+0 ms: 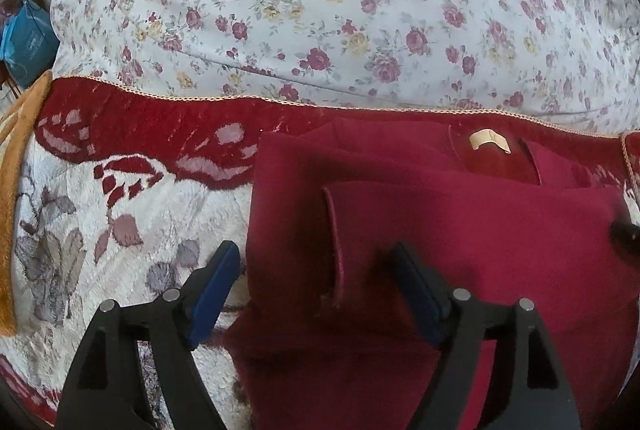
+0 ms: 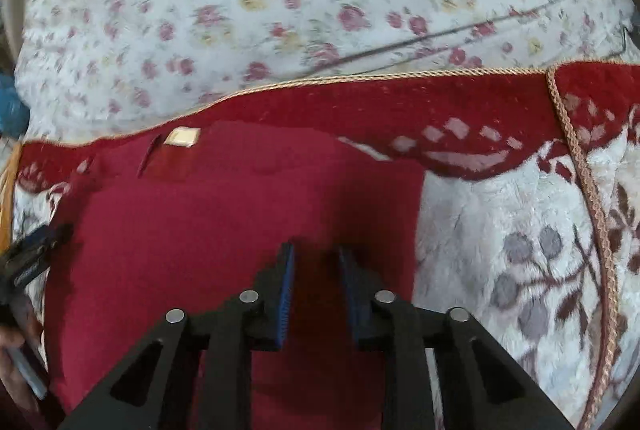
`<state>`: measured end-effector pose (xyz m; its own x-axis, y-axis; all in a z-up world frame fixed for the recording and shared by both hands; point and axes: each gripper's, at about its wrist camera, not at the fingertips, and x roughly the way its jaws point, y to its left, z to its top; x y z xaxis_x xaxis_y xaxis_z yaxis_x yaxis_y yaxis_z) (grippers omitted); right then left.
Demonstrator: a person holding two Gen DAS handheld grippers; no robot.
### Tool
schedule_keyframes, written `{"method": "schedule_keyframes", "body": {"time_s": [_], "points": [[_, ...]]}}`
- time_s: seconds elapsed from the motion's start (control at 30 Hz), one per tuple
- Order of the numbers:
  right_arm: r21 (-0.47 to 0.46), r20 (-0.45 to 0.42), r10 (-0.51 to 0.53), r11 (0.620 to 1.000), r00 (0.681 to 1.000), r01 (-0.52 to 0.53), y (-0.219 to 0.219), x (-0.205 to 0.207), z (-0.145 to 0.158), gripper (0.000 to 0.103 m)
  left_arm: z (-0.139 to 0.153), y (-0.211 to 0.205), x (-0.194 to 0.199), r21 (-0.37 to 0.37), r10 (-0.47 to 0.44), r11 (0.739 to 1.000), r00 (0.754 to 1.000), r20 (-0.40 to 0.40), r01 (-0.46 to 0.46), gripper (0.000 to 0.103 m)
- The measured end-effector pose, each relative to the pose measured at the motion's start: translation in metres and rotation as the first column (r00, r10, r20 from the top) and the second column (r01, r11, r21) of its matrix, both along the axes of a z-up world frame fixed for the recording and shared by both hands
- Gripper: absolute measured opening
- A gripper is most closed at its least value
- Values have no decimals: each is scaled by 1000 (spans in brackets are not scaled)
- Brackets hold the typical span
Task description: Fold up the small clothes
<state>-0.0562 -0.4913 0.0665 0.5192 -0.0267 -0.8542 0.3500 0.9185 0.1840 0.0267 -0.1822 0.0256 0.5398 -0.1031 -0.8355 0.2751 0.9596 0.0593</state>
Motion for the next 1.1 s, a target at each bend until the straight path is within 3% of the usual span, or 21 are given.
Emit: {"method": "schedule_keyframes", "body": {"time_s": [0.13, 0.27, 0.33, 0.47, 0.6, 0.77, 0.87, 0.97, 1.03, 1.07, 1.1], "points": [[-65, 22, 24, 998, 999, -22, 14, -22, 25, 28, 0, 1, 1, -7, 6, 1000, 1000, -4, -6, 80], [-46, 0, 84, 995, 997, -83, 32, -45, 26, 47, 0, 0, 1, 3, 2, 1000, 1000, 4, -2, 80], [-78, -72, 91, 992, 993, -97, 34, -46, 8, 47, -1, 0, 0, 2, 0, 1000, 1000, 8, 0, 80], [-61, -35, 72, 995, 997, -74, 32, -61, 25, 47, 4, 8, -9, -20, 0, 1000, 1000, 2, 0, 80], [-128, -23, 82, 988, 996, -84, 32, -97, 60, 64, 17, 28, -37, -57, -42, 998, 999, 3, 42, 82], [-68, -64, 173, 982, 983, -177, 31, -142, 73, 70, 30, 57, -78, -93, -64, 994, 998, 7, 65, 86], [-44, -40, 221, 974, 975, -222, 45, -168, 67, 77, 34, 76, -106, -110, -56, 992, 998, 10, 57, 86], [103, -3, 227, 969, 974, -226, 59, -179, 33, 77, 32, 96, -133, -118, -34, 992, 999, 8, 34, 86], [135, -14, 223, 966, 975, -219, 70, -177, 8, 77, 25, 107, -148, -110, -16, 994, 1000, -7, 15, 86], [141, -21, 215, 967, 976, -210, 76, -176, -2, 69, 22, 111, -155, -107, -13, 994, 1000, -17, 11, 86], [143, -31, 213, 968, 976, -207, 81, -174, -9, 53, 18, 115, -162, -101, -10, 995, 999, -31, 7, 86]]}}
